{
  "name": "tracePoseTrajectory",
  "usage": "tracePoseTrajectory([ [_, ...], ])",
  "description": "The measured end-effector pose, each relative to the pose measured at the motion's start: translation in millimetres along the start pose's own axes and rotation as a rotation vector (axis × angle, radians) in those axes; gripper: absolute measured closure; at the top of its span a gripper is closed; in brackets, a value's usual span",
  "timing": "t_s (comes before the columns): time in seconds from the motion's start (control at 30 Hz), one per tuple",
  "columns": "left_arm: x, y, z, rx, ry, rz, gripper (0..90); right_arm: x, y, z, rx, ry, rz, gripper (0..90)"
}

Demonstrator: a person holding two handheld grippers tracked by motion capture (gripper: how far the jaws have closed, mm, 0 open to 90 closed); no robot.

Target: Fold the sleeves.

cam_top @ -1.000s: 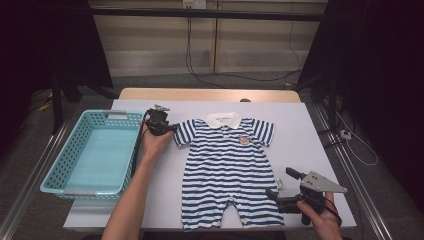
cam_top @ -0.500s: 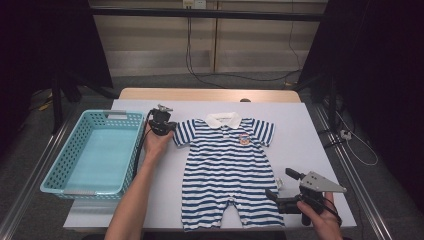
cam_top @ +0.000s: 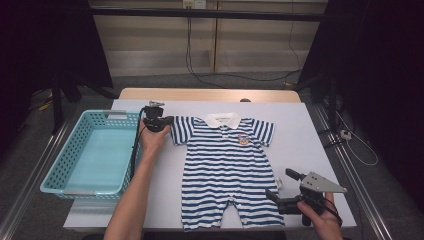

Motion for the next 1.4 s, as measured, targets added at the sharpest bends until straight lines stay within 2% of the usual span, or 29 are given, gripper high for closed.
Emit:
tracePoseTrajectory([
  [0.1,-0.7,-2.8,-2.7,0.019,0.003,-0.008,88.1,0.5,0.1,-0.1,-0.001,0.002,0.002,0.0],
  [0.13,-0.9,-5.4,-4.2,0.003,0.007,-0.026,88.1,0.7,0.0,0.3,-0.002,-0.001,0.001,0.0],
  [0.17,-2.3,-6.3,-4.4,0.013,0.011,-0.023,88.1,0.7,-0.1,0.1,-0.006,0.0,0.001,0.0],
  [0.3,-7.2,-9.8,-7.3,0.004,0.016,-0.031,88.0,0.3,-0.3,-0.3,0.0,0.003,-0.001,0.0],
  [0.4,-9.5,-8.9,-10.8,0.038,0.019,-0.02,88.0,0.2,-0.3,-0.1,-0.001,0.002,-0.002,0.0],
  [0.43,-9.8,-10.7,-12.6,0.032,0.021,-0.036,87.9,0.1,-0.2,-0.1,-0.001,0.005,-0.001,0.0],
  [0.6,-13.7,-16.0,-24.3,0.028,0.063,-0.046,87.8,0.5,-0.3,0.2,-0.001,0.001,-0.001,0.0],
  [0.67,-14.4,-16.3,-28.7,0.042,0.078,-0.047,87.7,0.6,-0.2,-0.2,-0.004,0.004,0.0,0.0],
  [0.7,-14.4,-16.8,-31.4,0.03,0.088,-0.052,87.7,0.6,-0.3,-0.3,-0.003,0.005,-0.001,0.0],
  [0.8,-12.9,-15.3,-42.1,0.035,0.117,-0.042,87.7,0.3,-0.6,-0.8,-0.004,0.007,-0.002,0.0],
  [0.83,-11.8,-16.8,-43.7,0.042,0.117,-0.055,87.7,0.3,-0.9,-0.6,-0.001,0.007,-0.004,0.0],
  [0.87,-11.5,-16.2,-47.0,0.027,0.124,-0.046,87.7,0.3,-0.9,-0.5,-0.001,0.006,-0.004,0.0],
  [0.9,-10.3,-18.2,-48.0,0.033,0.123,-0.063,87.7,0.3,-0.7,-0.5,-0.005,0.005,-0.003,0.0],
  [0.93,-10.0,-16.6,-49.1,0.043,0.127,-0.045,87.6,0.4,-0.8,-0.1,-0.007,0.002,-0.004,0.0],
  [0.97,-8.6,-18.0,-50.5,0.037,0.127,-0.059,87.6,0.2,-0.8,-0.1,-0.006,0.004,-0.004,0.0],
  [1.07,-5.7,-16.3,-51.6,0.035,0.135,-0.045,87.3,0.4,-0.6,0.0,-0.006,0.0,-0.003,0.0],
  [1.1,-4.4,-16.2,-53.1,0.017,0.14,-0.047,87.3,0.5,-0.6,-0.2,-0.01,0.001,-0.003,0.0],
  [1.13,-3.0,-15.6,-52.6,0.024,0.138,-0.041,87.3,0.5,-0.6,0.3,-0.007,-0.001,-0.003,0.0],
  [1.27,0.1,-15.5,-57.4,0.004,0.152,-0.034,87.3,0.2,-0.9,-0.3,-0.008,0.003,-0.004,0.0],
  [1.33,1.9,-16.4,-60.2,0.039,0.146,-0.034,87.3,0.3,-1.0,-0.3,-0.008,0.002,-0.004,0.0],
  [1.4,3.0,-16.7,-65.4,0.035,0.153,-0.021,87.3,0.4,-0.9,0.4,-0.007,-0.001,-0.005,0.0],
])
Point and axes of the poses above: each handheld gripper's, and its own axes: x roughly forward along the jaws, y roughly out of its underside, z roughly to its left, the point moved 10 cm from there along x, roughly forward along the jaws, and after that the axes turned 4 degrees about -y, right-handed, at the moved point
